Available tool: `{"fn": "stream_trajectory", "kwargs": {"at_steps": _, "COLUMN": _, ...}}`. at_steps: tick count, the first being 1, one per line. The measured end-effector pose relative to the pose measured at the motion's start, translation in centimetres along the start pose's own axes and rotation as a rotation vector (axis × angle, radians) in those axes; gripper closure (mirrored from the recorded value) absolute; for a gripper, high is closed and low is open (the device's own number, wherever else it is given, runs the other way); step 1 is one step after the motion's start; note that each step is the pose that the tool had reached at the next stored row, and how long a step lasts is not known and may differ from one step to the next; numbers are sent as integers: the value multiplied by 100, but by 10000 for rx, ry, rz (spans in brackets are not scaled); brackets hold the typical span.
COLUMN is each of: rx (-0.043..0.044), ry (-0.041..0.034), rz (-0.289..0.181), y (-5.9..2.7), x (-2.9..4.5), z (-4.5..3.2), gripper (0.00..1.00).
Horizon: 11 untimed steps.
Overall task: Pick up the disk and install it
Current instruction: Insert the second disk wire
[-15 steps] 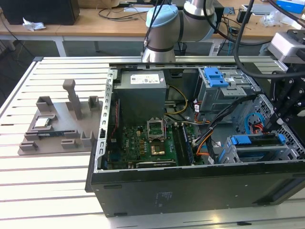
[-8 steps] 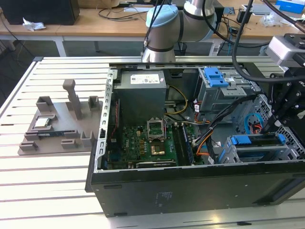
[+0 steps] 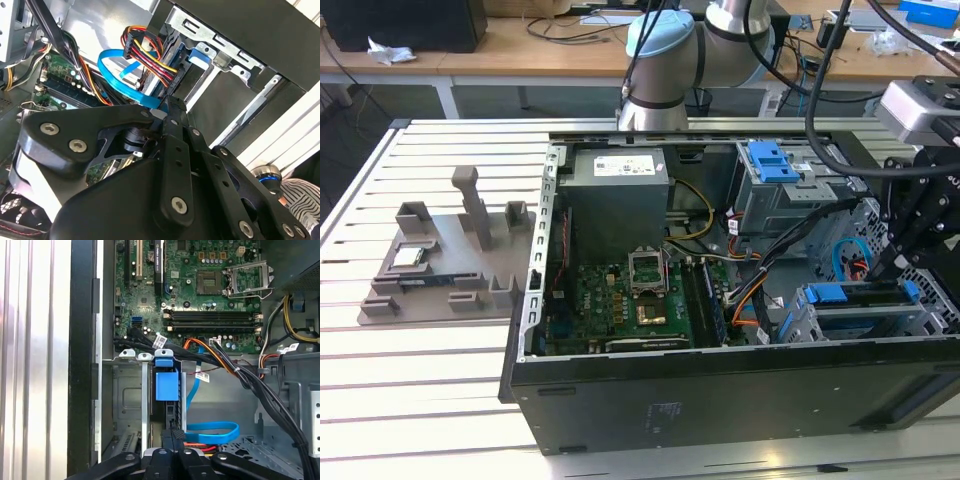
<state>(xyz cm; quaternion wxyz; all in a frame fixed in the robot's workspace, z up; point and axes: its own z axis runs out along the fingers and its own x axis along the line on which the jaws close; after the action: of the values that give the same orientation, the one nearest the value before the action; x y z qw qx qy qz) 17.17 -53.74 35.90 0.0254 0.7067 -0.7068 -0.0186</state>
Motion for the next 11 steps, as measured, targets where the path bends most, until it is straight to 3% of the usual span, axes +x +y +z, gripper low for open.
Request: {"fn": "stream_trajectory", "kwargs": {"at_steps": 11, "rx": 7, "ry": 16, "rz": -56, "y": 23, "x": 14, "z": -1, "gripper": 89}}
